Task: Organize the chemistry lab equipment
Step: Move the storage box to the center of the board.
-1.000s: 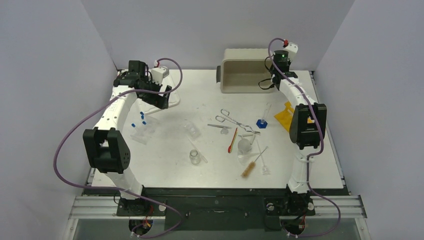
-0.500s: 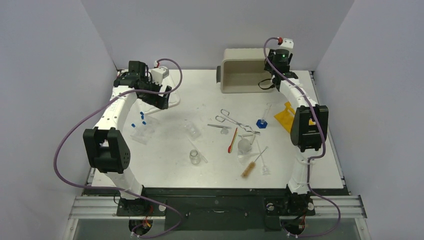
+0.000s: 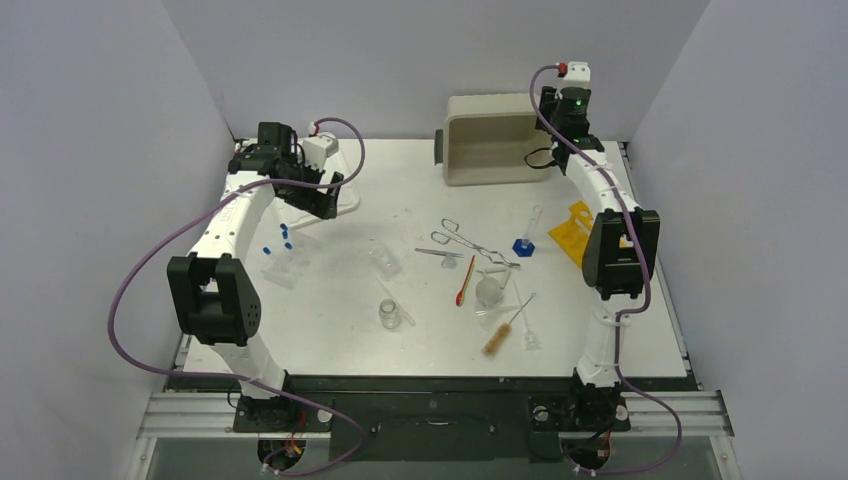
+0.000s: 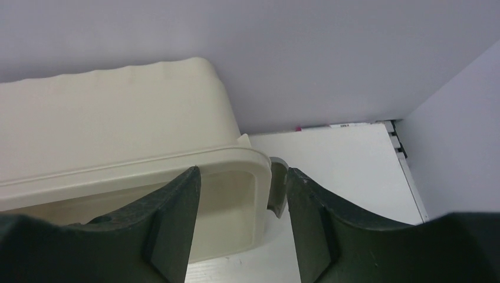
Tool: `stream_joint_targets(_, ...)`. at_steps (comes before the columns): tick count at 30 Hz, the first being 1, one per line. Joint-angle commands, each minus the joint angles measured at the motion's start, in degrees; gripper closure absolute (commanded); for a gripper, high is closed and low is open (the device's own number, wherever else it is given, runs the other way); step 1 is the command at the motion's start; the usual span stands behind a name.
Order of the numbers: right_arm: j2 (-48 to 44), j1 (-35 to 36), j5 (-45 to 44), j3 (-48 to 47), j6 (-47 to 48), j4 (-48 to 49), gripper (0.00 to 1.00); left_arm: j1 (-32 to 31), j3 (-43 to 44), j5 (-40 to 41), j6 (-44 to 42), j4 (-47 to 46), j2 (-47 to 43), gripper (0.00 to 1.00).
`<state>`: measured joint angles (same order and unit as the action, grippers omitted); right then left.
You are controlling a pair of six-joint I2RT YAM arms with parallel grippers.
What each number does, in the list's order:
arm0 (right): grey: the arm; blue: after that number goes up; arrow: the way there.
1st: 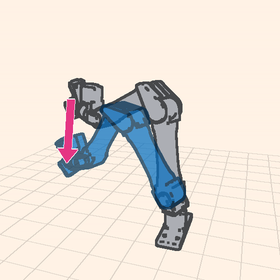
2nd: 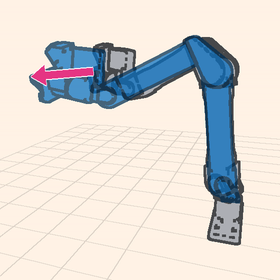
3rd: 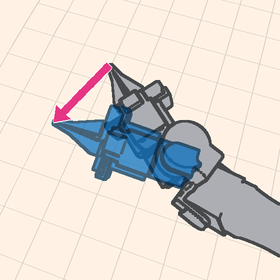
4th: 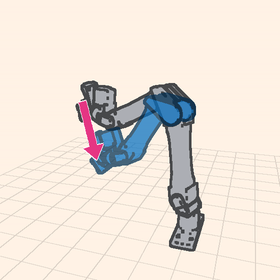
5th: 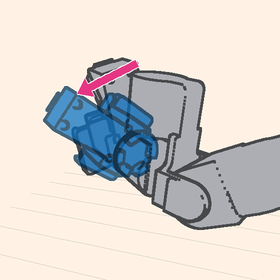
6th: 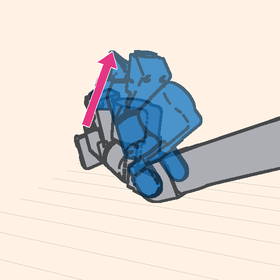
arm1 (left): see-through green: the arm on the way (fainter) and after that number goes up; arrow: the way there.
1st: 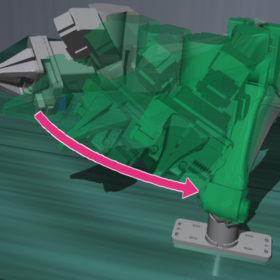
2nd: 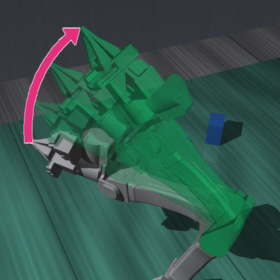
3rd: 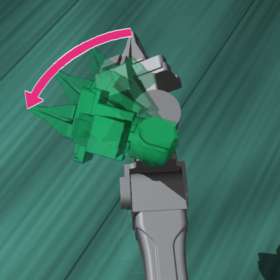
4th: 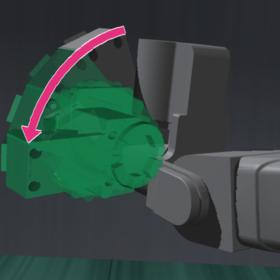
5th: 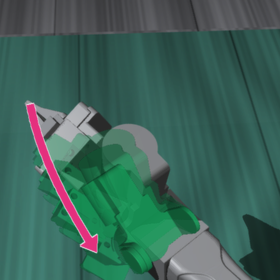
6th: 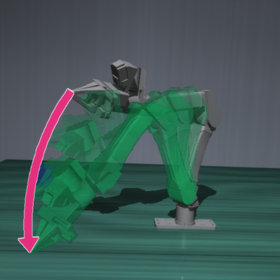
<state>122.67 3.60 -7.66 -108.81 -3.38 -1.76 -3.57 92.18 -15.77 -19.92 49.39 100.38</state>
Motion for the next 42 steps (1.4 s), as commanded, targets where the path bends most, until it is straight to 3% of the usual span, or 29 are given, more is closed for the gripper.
stream_joint_targets(1, 1.4, -0.6, 4.4, -1.5, 2.7, 5.6, 0.49, 0.5, 0.5, -1.2, -0.2, -1.4, 0.5, 0.03)
stream_joint_targets(12, 2.1, 0.6, 15.3, -1.4, 1.7, 5.7, 0.61, 0.7, 1.1, -0.8, -0.6, -0.9, 0.6, 0.03)
stream_joint_targets(18, 0.0, 4.8, 15.1, 2.2, 7.4, 5.2, 0.64, 0.9, 0.4, -0.5, -0.8, -1.1, -0.5, 0.03)
stream_joint_targets(27, -1.5, 9.1, 15.7, 6.1, 11.9, 5.2, 1.00, 2.0, -1.0, -0.8, -1.3, -1.4, -1.2, 0.03)
stream_joint_targets(36, -3.2, 10.4, 17.5, 4.6, 8.3, 6.7, 1.00, 2.3, -1.9, -1.5, -1.6, -1.5, -2.4, 0.03)
stream_joint_targets(37, -3.5, 10.4, 17.9, 4.2, 7.3, 6.6, 0.97, 2.3, -2.1, -1.6, -1.6, -1.5, -2.5, 0.03)
stream_joint_targets(38, -3.8, 10.3, 18.7, 3.8, 5.1, 6.7, 0.84, 2.3, -2.4, -1.8, -1.6, -1.5, -2.7, 0.03)
stream_joint_targets(42, -6.4, 9.6, 20.7, 3.6, -2.9, 7.6, 0.58, 2.3, -2.7, -2.5, -1.4, -1.4, -2.9, 0.04)
